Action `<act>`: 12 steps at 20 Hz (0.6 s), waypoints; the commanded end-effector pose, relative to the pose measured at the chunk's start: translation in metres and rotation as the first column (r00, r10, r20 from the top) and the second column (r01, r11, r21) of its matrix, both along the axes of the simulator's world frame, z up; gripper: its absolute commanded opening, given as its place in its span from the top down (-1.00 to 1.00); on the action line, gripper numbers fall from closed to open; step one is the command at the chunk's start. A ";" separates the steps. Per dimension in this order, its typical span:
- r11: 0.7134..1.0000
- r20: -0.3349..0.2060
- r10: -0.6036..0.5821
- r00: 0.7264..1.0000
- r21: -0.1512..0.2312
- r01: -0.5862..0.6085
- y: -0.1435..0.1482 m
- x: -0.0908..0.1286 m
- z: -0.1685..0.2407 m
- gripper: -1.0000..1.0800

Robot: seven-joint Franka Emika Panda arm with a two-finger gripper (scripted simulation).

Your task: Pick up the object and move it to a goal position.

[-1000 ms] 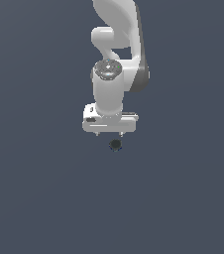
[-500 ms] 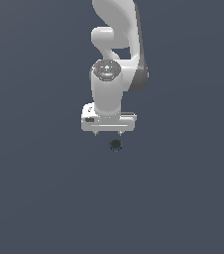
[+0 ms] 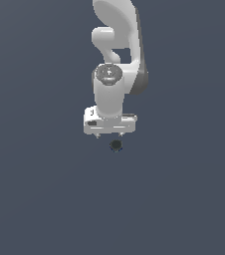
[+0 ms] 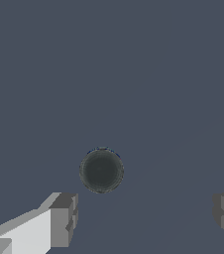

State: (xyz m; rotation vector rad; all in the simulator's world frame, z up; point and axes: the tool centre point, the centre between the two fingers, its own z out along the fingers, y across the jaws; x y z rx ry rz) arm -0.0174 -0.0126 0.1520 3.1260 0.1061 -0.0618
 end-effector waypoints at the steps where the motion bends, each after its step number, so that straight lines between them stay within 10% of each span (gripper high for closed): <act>1: 0.999 0.002 0.040 0.999 0.001 -0.040 0.002 -0.002 -0.007 -0.92; 12: 0.947 0.020 0.322 0.947 0.008 -0.322 0.018 -0.015 -0.056 -0.92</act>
